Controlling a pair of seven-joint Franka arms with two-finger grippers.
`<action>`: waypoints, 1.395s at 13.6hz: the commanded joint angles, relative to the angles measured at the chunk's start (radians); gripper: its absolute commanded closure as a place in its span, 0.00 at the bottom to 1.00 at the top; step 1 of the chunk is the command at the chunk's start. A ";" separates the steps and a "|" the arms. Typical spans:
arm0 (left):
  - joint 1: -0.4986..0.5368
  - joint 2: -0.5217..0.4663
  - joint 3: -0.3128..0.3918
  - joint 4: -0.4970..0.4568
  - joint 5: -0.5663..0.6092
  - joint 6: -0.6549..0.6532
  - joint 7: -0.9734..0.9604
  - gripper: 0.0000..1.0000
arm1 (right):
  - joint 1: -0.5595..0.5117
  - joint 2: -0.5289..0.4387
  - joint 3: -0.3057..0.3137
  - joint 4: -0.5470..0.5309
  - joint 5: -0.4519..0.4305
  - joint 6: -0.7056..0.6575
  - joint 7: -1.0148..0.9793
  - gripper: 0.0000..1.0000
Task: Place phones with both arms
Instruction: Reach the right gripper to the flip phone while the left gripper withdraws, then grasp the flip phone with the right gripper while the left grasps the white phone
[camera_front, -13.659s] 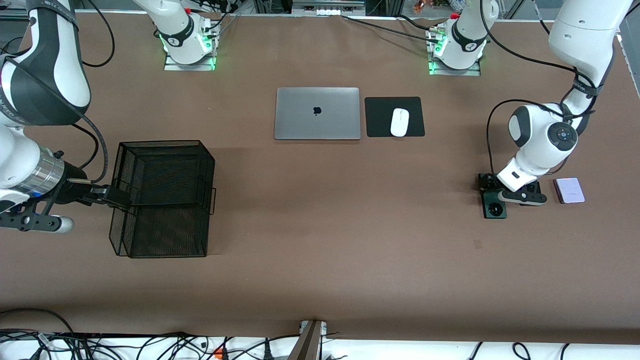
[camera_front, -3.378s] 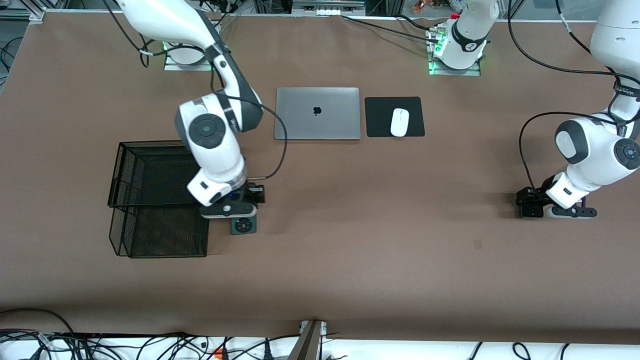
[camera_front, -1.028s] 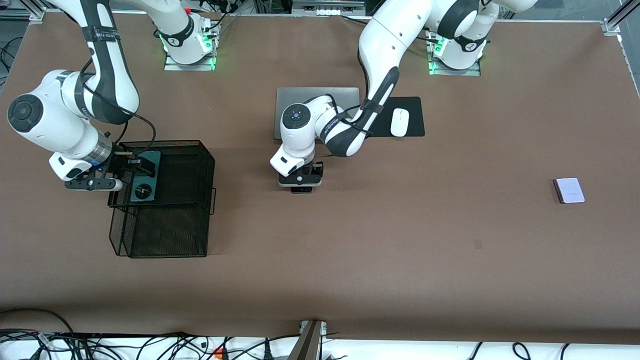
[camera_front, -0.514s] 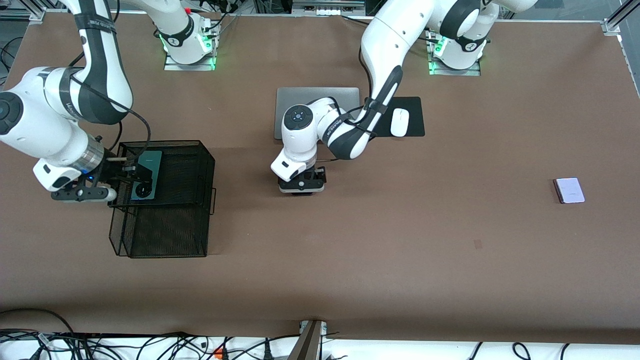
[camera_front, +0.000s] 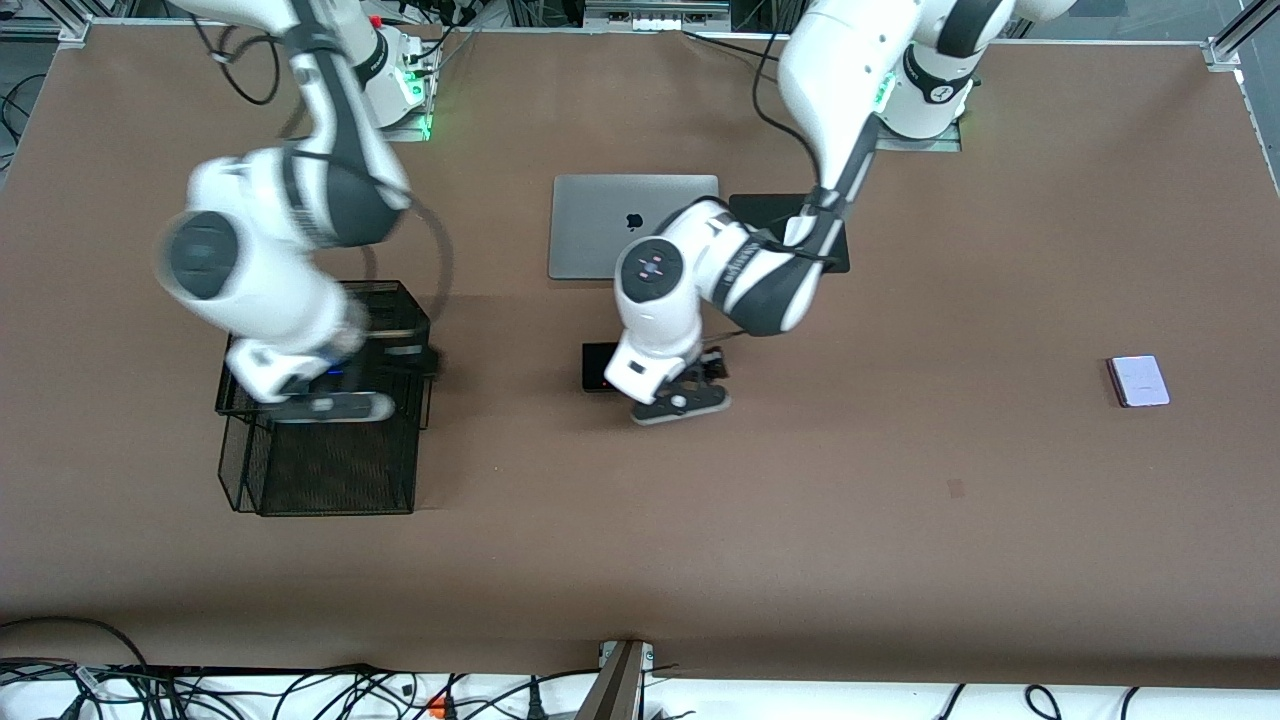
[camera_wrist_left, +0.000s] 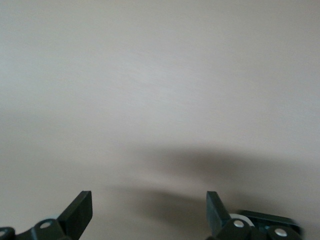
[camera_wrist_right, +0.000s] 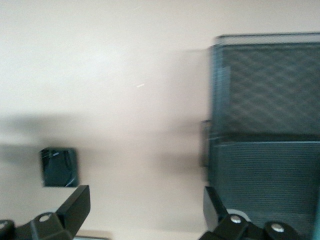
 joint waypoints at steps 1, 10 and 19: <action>0.071 -0.184 -0.003 -0.244 0.011 0.010 0.112 0.00 | 0.037 0.159 0.074 0.185 0.009 -0.009 0.194 0.00; 0.454 -0.431 -0.006 -0.672 0.111 0.245 0.671 0.00 | 0.232 0.447 0.084 0.294 0.000 0.173 0.295 0.00; 0.838 -0.464 -0.012 -0.786 0.105 0.409 0.954 0.00 | 0.234 0.467 0.084 0.262 -0.119 0.169 0.169 0.00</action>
